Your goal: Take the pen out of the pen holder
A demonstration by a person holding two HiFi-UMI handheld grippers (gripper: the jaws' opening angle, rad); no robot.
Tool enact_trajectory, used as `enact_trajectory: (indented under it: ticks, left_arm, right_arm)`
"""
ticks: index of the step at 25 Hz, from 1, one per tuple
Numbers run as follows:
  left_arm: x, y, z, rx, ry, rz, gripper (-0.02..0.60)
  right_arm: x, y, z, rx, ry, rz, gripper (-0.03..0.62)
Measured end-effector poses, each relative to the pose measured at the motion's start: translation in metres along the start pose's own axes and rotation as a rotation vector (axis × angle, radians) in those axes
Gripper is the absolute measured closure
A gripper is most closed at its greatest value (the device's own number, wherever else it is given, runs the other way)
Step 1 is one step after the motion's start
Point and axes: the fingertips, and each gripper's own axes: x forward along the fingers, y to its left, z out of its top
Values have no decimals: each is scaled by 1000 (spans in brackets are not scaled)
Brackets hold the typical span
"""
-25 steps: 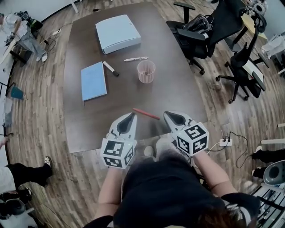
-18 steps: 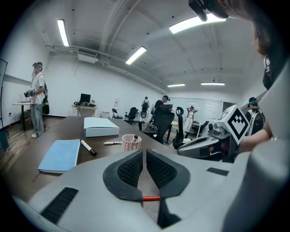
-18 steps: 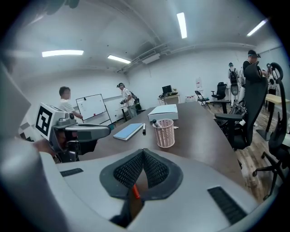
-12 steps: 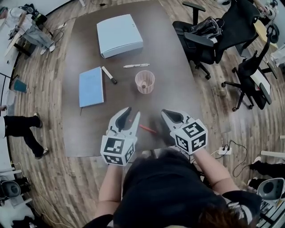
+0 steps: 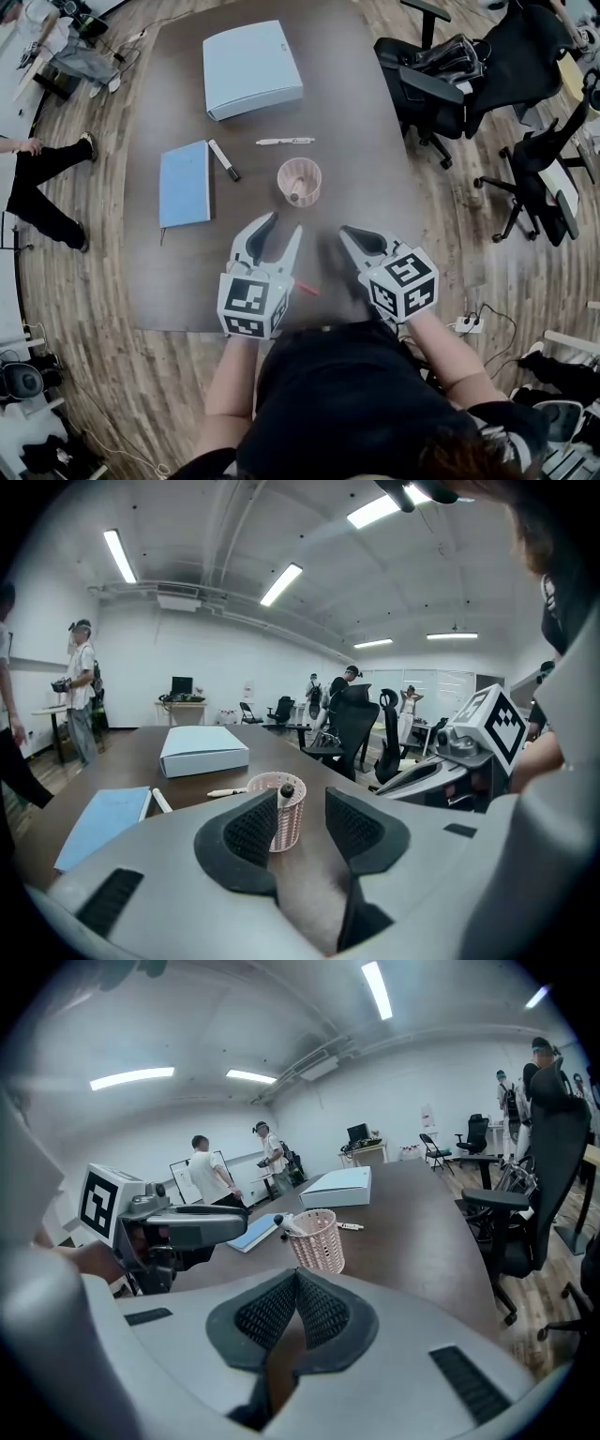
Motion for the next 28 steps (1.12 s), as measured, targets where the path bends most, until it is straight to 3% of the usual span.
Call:
enact_trajectory:
  ticks: [17, 28]
  left_arm:
    - [63, 17, -10, 61, 108, 73, 411]
    - [76, 21, -11, 72, 133, 113, 480]
  right_arm:
    - [33, -42, -6, 47, 51, 59, 577]
    - [44, -51, -12, 70, 64, 97, 577]
